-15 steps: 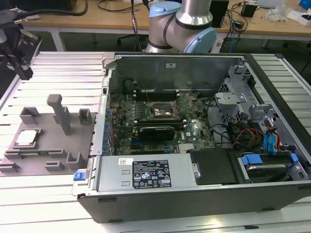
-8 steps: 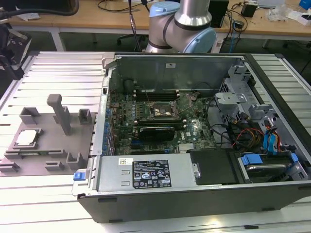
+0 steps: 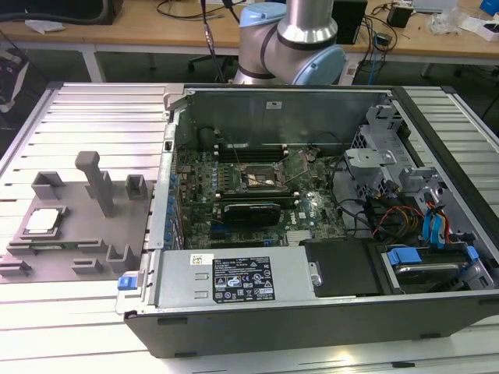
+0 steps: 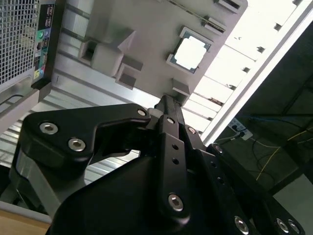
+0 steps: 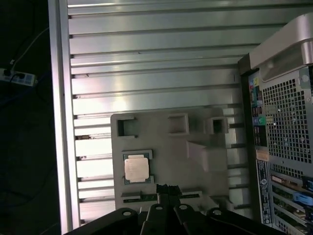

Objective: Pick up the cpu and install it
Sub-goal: 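Reach for the cpu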

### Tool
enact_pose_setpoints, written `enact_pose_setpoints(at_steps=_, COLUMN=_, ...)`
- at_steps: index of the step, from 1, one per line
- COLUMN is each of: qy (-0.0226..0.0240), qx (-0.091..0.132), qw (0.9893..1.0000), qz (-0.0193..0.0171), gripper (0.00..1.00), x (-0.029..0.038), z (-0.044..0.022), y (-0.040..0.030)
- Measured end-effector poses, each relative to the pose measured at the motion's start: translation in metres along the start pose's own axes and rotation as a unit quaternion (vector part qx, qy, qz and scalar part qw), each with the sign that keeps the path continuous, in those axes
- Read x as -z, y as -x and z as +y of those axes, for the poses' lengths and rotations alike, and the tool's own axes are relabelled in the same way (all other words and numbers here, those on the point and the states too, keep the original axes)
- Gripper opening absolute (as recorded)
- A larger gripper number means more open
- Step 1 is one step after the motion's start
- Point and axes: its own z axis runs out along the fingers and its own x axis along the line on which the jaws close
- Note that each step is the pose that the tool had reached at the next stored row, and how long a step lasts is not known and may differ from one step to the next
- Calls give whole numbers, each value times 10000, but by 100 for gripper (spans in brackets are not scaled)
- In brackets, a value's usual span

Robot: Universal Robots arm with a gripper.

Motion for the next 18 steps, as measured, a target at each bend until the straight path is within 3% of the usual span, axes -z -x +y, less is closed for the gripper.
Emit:
enact_pose_setpoints(at_steps=12, qy=2, qx=1, qw=10000, qz=-26, gripper=11, x=14, z=-27, y=-361)
enact_pose_setpoints(at_steps=16, qy=3, qx=1, qw=10000, qz=-29, gripper=11, x=7, z=-33, y=-436)
enact_pose_setpoints(at_steps=18, qy=2, qx=2, qw=10000, qz=-28, gripper=11, x=-31, z=-36, y=-443)
